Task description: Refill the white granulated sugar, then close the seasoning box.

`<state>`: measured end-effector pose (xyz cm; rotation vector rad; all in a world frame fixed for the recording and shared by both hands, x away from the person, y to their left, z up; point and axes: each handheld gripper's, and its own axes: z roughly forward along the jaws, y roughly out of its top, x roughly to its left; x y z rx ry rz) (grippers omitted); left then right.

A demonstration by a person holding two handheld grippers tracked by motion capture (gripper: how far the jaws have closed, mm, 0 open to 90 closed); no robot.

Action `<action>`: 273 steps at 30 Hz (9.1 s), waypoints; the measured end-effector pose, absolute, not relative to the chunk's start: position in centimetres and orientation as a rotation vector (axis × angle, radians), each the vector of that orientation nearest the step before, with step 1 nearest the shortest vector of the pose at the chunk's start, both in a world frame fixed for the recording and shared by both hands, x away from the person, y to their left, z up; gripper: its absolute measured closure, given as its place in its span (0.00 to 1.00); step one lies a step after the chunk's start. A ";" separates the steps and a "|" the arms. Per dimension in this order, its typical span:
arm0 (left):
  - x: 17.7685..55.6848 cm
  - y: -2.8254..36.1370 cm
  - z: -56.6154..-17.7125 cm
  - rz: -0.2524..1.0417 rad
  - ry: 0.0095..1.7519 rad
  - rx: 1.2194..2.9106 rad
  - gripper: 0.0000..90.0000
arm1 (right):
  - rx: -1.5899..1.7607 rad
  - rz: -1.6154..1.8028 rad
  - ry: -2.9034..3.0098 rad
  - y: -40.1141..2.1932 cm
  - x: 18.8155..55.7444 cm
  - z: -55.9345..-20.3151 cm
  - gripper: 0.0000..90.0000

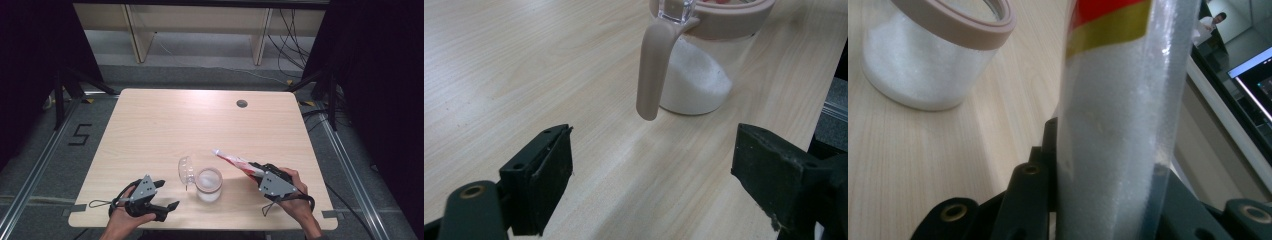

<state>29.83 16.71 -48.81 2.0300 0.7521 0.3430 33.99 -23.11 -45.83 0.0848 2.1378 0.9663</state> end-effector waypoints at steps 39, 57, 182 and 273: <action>29.9 16.8 -48.7 0.357 0.721 2.036 0.18 | 0.569 1.204 2.105 -27.4 35.1 -46.8 0.84; 30.0 16.8 -48.7 0.356 0.721 2.033 0.18 | 0.634 1.219 2.096 -28.5 34.8 -47.0 0.81; 29.8 15.8 -44.8 0.416 0.668 1.931 0.99 | 0.989 1.158 2.169 -28.0 25.4 -47.4 0.38; 27.5 17.5 -46.7 0.300 0.729 1.966 0.22 | 0.947 1.199 2.218 -27.2 25.7 -47.7 0.30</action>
